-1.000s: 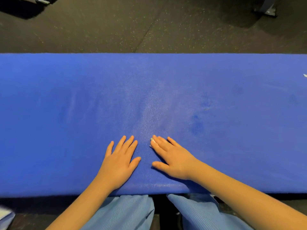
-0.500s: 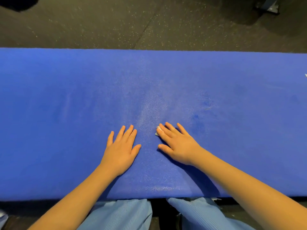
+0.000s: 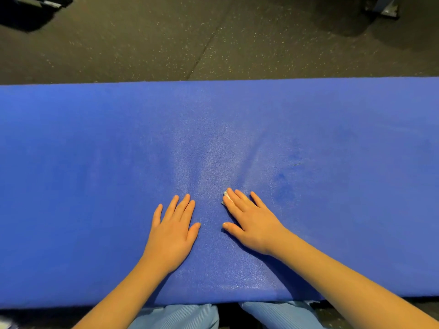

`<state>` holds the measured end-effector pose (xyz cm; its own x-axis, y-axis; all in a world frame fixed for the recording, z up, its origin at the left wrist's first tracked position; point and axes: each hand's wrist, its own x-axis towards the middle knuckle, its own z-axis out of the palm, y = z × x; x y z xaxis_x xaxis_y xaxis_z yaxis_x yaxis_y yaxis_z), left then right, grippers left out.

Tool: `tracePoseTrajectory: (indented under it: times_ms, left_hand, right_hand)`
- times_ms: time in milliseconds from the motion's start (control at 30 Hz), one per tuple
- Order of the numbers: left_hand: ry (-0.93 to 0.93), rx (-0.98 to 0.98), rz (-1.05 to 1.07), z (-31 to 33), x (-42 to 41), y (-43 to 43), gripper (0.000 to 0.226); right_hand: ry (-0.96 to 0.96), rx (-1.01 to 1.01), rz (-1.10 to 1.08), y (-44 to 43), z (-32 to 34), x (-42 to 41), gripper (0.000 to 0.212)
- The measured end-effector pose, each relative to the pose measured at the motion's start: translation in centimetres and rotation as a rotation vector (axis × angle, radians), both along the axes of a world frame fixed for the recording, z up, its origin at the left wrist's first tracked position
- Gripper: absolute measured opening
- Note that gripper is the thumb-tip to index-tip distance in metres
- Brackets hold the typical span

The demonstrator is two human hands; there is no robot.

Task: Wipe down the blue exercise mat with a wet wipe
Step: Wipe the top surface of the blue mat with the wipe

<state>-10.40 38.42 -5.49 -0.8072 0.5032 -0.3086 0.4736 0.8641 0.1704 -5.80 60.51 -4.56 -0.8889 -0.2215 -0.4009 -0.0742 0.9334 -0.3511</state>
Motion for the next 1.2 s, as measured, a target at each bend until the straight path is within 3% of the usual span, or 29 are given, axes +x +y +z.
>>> tracePoseTrajectory:
  times_ms: [100, 233, 400, 600, 767, 900, 967, 1133, 1200]
  left_hand:
    - [0.01, -0.016, -0.015, -0.3, -0.1, 0.0, 0.062]
    - [-0.093, 0.068, 0.039, -0.3, -1.4, 0.5, 0.085]
    - [-0.114, 0.008, 0.063, -1.6, -4.7, 2.5, 0.096]
    - [-0.084, 0.028, 0.058, -2.5, -4.1, 2.4, 0.087]
    - [-0.075, 0.031, 0.058, -3.0, -4.2, 2.3, 0.075]
    - [-0.091, 0.075, 0.059, -2.9, -5.1, 2.6, 0.077]
    - [-0.126, 0.109, 0.089, -2.9, -6.9, 3.3, 0.083]
    - [-0.095, 0.034, 0.043, -3.6, -12.5, 5.6, 0.089]
    - [-0.062, 0.005, 0.007, -4.2, -13.1, 5.8, 0.085]
  right_hand:
    - [-0.001, -0.016, -0.005, -0.2, 0.3, -0.1, 0.102]
    - [-0.014, 0.026, 0.007, 1.2, -0.6, -1.4, 0.105]
    - [-0.013, 0.096, -0.245, 3.4, -3.4, -5.4, 0.094]
    - [0.04, 0.04, 0.09, 3.2, -3.8, -5.3, 0.1]
    - [0.066, 0.088, -0.23, 5.4, -5.2, -9.2, 0.091]
    - [0.169, 0.041, 0.049, 3.1, -5.8, -8.1, 0.075]
    - [0.21, 0.092, 0.087, 4.4, -6.5, -8.9, 0.068]
    - [0.151, 0.114, -0.255, 6.8, -6.4, -13.4, 0.084]
    - [0.159, 0.064, -0.245, 5.5, -6.2, -14.0, 0.085]
